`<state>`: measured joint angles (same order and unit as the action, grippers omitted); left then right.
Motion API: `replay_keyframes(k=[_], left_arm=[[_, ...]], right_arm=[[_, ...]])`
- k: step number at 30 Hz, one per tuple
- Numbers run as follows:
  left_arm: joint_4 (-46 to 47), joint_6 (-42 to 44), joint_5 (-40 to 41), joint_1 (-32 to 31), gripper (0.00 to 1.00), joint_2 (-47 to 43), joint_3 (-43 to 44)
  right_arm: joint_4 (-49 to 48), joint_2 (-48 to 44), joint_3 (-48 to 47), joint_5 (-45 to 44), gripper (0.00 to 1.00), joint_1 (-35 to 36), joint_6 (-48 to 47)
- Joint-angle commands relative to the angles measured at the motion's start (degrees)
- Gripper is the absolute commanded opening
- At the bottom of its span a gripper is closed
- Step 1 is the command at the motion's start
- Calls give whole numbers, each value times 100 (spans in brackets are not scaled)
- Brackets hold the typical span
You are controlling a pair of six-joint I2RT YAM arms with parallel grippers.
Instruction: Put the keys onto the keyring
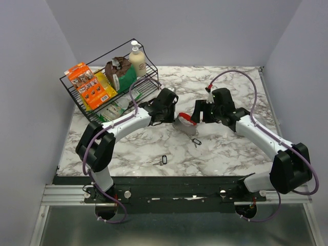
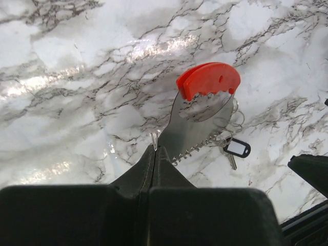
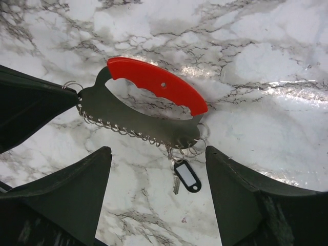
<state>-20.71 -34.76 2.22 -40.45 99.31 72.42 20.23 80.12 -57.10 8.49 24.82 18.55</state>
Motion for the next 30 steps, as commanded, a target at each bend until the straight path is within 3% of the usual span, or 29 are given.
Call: replay_keyframes(k=[1, 14, 23, 30], left_arm=[[-618, 725, 323, 2, 0, -271, 544], [-900, 1656, -19, 2, 0, -631, 984], [-417, 2518, -222, 2, 0, -1431, 695], [-293, 3230, -1627, 2, 0, -2046, 510]], right_arm=[[104, -321, -214, 126, 84, 49, -52], [95, -936, -407, 258, 86, 49, -633], [-220, -1516, -328, 1075, 86, 49, -1274], [-836, -2070, 6, 1918, 85, 49, -1547]])
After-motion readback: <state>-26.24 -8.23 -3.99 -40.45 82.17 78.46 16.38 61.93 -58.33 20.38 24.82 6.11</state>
